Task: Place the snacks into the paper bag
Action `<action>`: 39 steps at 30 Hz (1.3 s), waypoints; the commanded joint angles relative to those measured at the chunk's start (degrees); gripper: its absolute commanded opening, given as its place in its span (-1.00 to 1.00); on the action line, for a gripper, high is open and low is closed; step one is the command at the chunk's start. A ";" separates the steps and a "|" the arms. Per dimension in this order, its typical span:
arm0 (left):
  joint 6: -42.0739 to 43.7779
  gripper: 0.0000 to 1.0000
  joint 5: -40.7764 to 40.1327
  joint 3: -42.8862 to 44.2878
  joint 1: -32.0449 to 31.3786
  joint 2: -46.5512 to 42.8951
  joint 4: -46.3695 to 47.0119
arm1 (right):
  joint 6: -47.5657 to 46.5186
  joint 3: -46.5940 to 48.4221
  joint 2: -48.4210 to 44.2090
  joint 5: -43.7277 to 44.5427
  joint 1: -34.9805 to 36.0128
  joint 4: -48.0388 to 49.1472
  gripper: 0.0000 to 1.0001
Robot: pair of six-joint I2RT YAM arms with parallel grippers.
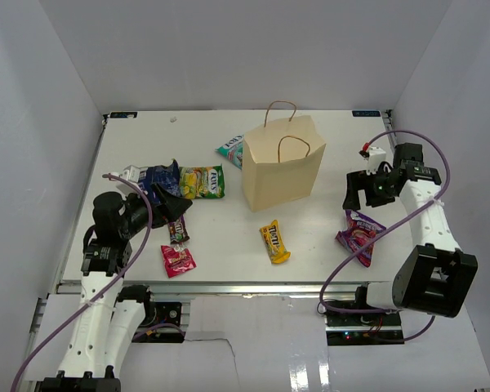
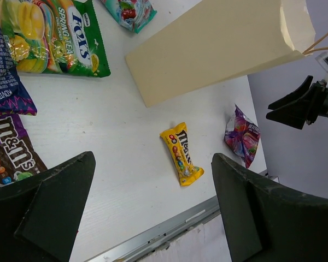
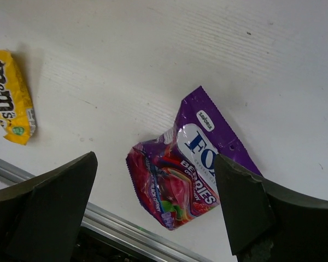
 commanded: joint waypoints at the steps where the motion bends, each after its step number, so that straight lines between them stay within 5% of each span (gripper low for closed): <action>1: -0.28 0.96 0.85 -0.67 0.11 -0.26 0.98 | -1.23 -0.36 1.84 6.34 -0.17 0.83 0.83; 9: -0.54 0.96 1.90 -1.72 0.11 2.19 3.08 | -10.65 -6.51 8.80 8.74 -0.52 7.06 1.00; 11: -0.45 0.96 2.95 -1.72 0.11 2.90 3.35 | -12.58 -7.12 10.30 8.30 -0.52 9.00 0.87; 14: -0.54 0.96 3.31 -2.25 0.11 2.90 3.70 | -14.52 -8.79 11.70 6.11 -0.52 9.45 0.62; 17: -0.89 0.96 3.48 -2.78 0.11 2.38 3.88 | -16.19 -11.34 12.93 6.36 -0.61 10.32 0.12; 18: -0.98 0.96 3.57 -2.95 0.11 2.20 3.79 | -16.46 -11.78 12.94 6.37 -0.61 10.33 -0.19; 23: -1.24 0.96 4.01 -3.22 0.11 1.14 3.53 | -19.00 -13.55 6.63 2.69 -1.14 9.45 -0.72; 33: -1.16 0.96 4.45 -2.60 0.11 1.76 3.62 | -17.17 5.68 -9.56 -13.23 -1.75 3.99 -0.85; 39: -0.98 0.96 4.80 -1.72 0.11 1.67 3.70 | -1.19 20.44 -8.78 -13.85 -1.14 18.36 -0.85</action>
